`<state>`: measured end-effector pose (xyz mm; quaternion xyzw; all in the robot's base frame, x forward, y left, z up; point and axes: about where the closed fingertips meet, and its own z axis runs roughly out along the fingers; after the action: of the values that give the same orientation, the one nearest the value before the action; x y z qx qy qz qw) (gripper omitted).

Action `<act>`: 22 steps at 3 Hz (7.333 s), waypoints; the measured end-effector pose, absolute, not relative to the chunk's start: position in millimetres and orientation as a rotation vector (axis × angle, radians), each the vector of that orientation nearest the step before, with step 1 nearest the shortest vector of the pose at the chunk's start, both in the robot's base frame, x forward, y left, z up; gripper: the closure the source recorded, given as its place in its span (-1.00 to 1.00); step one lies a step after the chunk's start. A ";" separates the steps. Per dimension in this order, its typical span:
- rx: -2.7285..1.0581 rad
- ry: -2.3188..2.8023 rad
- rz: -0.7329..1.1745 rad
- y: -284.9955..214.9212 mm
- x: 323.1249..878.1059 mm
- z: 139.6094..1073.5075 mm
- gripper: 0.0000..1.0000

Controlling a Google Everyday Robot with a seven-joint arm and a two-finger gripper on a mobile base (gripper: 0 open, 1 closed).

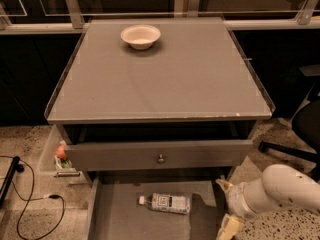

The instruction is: Pick blue plastic bottle from middle drawer and place on counter

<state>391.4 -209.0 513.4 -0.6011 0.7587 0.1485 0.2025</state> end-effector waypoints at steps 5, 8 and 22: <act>-1.732 1.789 0.381 -138.5 475.4 412.7 -1.00; -1.707 1.768 0.610 -119.9 477.8 380.8 -1.00; -1.732 1.460 0.504 -166.4 386.4 616.7 1.00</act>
Offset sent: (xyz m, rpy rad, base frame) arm 0.0920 0.0641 -0.0547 0.0526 -0.4392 0.0662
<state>386.4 -166.4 616.7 -0.6843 0.5768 0.1991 0.3993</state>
